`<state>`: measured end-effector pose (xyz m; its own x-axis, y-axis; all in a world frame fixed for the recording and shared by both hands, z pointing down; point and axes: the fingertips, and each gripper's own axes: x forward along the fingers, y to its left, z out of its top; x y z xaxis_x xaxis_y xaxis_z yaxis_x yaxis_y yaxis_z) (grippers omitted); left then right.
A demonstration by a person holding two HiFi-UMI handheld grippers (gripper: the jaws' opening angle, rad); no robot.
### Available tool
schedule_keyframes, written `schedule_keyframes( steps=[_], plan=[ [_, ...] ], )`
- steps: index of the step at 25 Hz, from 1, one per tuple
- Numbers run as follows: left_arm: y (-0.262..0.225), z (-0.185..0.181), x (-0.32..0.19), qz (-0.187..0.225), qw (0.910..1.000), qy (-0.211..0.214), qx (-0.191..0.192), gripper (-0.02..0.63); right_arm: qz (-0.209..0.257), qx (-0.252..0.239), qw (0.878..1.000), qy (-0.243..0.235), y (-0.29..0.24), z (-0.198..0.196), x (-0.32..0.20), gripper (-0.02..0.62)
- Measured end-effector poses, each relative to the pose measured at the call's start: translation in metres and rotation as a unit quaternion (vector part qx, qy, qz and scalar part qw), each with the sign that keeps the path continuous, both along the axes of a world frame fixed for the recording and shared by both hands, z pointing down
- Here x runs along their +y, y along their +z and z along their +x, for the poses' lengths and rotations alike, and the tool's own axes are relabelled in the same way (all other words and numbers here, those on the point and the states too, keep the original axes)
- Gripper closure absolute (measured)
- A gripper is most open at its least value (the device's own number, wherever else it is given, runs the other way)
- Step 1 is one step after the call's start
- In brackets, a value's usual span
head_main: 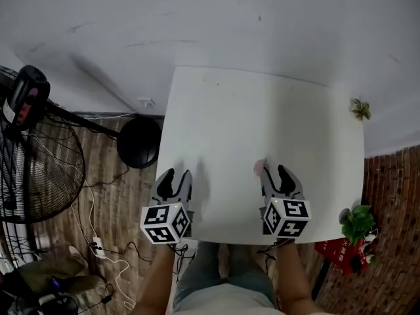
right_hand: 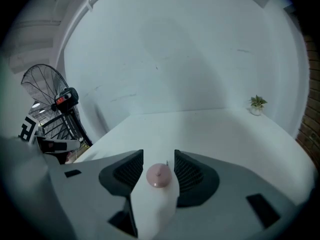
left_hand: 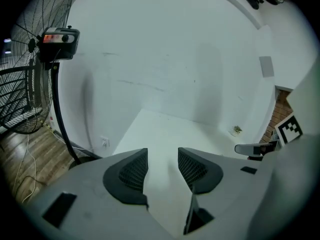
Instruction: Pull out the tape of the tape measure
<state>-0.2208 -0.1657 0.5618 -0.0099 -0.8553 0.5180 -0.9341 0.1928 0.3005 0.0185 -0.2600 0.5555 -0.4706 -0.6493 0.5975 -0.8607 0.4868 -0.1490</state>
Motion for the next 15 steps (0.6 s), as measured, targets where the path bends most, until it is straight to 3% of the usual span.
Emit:
schedule_keyframes(
  steps=[15],
  plan=[
    [0.033,-0.008,0.016,-0.023,0.9994,-0.023,0.011,0.417,-0.034,0.045,0.998,-0.021,0.049,-0.007,0.009,0.389]
  ],
)
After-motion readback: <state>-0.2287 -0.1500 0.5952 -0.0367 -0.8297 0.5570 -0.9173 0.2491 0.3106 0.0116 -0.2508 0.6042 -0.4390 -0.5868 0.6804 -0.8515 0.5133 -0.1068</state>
